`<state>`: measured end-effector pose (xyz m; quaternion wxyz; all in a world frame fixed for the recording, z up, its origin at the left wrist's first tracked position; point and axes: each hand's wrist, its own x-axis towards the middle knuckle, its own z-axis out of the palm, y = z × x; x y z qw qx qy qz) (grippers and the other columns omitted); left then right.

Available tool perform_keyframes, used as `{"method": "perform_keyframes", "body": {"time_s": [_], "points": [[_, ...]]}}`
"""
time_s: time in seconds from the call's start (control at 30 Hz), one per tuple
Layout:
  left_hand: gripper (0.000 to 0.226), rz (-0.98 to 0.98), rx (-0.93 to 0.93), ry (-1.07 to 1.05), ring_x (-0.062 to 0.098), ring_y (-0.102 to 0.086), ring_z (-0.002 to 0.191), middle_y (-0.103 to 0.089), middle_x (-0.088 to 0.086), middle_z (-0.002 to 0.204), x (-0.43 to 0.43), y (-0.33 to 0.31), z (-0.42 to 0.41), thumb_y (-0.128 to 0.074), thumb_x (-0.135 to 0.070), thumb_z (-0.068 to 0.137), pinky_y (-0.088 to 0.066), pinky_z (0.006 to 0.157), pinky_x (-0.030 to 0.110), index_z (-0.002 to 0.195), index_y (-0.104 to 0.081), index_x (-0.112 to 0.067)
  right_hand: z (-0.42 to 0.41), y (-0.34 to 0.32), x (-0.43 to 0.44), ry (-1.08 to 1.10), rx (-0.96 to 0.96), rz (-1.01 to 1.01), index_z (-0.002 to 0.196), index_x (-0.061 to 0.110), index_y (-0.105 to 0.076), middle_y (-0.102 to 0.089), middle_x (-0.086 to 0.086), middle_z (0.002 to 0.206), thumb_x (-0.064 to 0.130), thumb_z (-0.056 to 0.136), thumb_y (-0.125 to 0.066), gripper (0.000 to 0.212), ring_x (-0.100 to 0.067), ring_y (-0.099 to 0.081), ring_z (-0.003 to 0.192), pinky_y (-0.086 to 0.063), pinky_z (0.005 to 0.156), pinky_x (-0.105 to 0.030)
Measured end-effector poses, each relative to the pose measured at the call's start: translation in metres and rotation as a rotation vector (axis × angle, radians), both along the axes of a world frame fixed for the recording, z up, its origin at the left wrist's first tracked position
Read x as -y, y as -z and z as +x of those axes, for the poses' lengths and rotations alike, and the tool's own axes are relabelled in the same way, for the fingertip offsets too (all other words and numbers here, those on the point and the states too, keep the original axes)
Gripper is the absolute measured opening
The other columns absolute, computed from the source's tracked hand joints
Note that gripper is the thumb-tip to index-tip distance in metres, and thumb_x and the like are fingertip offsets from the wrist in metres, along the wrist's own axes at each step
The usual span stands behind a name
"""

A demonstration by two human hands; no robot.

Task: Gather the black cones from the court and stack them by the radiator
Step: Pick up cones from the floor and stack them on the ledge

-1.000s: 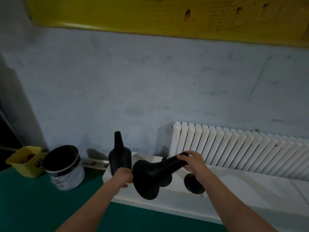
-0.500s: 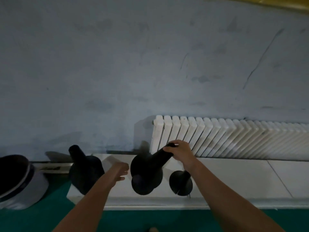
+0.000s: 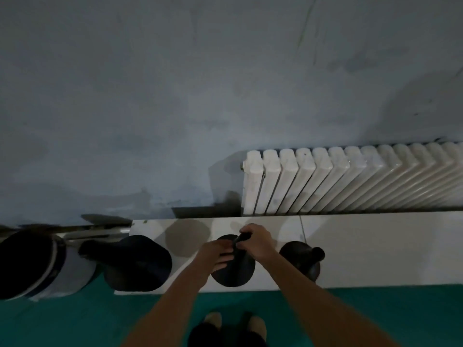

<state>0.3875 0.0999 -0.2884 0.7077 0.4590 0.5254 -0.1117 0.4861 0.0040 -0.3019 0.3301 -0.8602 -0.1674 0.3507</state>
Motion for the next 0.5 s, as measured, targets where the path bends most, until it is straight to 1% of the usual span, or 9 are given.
{"method": "perform_keyframes", "body": {"time_s": [0.07,0.13,0.23,0.3,0.33,0.4,0.47,0.5], "points": [[0.022,-0.020,-0.014,-0.001,0.027,-0.064,0.092,-0.065,0.013,0.103,-0.005,0.013,0.003,-0.048,-0.009,0.097,-0.046,0.089,0.036,0.113,-0.061,-0.002,-0.001,0.015,-0.007,0.014,-0.039,-0.033,0.111,0.004,-0.066,-0.066,-0.011,0.112,0.003,0.079,-0.069,0.032,-0.022,-0.061,0.105,-0.044,0.084,-0.021],[0.021,-0.042,-0.026,0.003,0.028,-0.062,0.095,-0.064,0.014,0.105,-0.012,0.020,0.004,-0.052,-0.007,0.095,-0.045,0.093,0.038,0.113,-0.059,0.000,-0.001,0.022,-0.010,0.060,-0.095,-0.064,0.111,0.004,-0.066,-0.066,-0.010,0.111,-0.001,0.080,-0.066,0.031,-0.022,-0.062,0.104,-0.047,0.084,-0.021],[0.019,-0.043,-0.035,0.040,0.029,-0.060,0.098,-0.064,0.010,0.095,-0.025,0.022,0.008,-0.052,-0.007,0.095,-0.042,0.094,0.039,0.111,-0.058,0.001,0.002,0.026,-0.013,0.202,-0.237,-0.080,0.104,0.006,-0.066,-0.063,-0.009,0.095,-0.001,0.083,-0.061,0.022,-0.023,-0.062,0.090,-0.055,0.081,-0.027],[0.014,-0.025,-0.025,0.102,0.028,-0.059,0.099,-0.063,0.008,0.094,-0.032,0.014,0.012,-0.050,-0.008,0.096,-0.040,0.093,0.037,0.106,-0.058,-0.002,0.007,0.019,-0.011,0.301,-0.332,-0.062,0.101,0.008,-0.065,-0.062,-0.009,0.092,0.005,0.088,-0.059,0.015,-0.022,-0.061,0.086,-0.057,0.080,-0.032],[0.013,-0.010,-0.026,0.132,0.026,-0.060,0.098,-0.063,0.007,0.094,-0.036,0.009,0.014,-0.049,-0.009,0.096,-0.041,0.091,0.035,0.103,-0.059,-0.004,0.010,0.014,-0.010,0.351,-0.380,-0.044,0.101,0.007,-0.064,-0.062,-0.011,0.094,0.008,0.090,-0.058,0.013,-0.022,-0.062,0.088,-0.058,0.080,-0.033],[0.013,0.036,-0.037,0.190,0.021,-0.064,0.088,-0.066,0.006,0.093,-0.045,0.001,0.020,-0.049,-0.011,0.096,-0.045,0.080,0.030,0.097,-0.061,-0.008,0.016,-0.002,-0.006,0.473,-0.469,0.016,0.099,0.005,-0.062,-0.064,-0.014,0.098,0.011,0.093,-0.056,0.011,-0.024,-0.064,0.090,-0.058,0.080,-0.037],[0.016,0.078,-0.043,0.258,0.016,-0.065,0.078,-0.069,0.005,0.089,-0.052,-0.011,0.030,-0.048,-0.013,0.096,-0.046,0.067,0.026,0.092,-0.064,-0.010,0.022,-0.022,-0.001,0.601,-0.541,0.105,0.093,0.005,-0.061,-0.065,-0.015,0.094,0.010,0.093,-0.057,0.007,-0.024,-0.065,0.084,-0.057,0.072,-0.037],[0.017,0.097,-0.043,0.302,0.016,-0.065,0.075,-0.068,0.005,0.086,-0.054,-0.017,0.035,-0.048,-0.012,0.096,-0.045,0.064,0.025,0.090,-0.063,-0.011,0.024,-0.030,0.002,0.643,-0.547,0.148,0.094,0.005,-0.061,-0.065,-0.014,0.090,0.010,0.093,-0.057,0.006,-0.024,-0.065,0.080,-0.056,0.068,-0.036]]}}
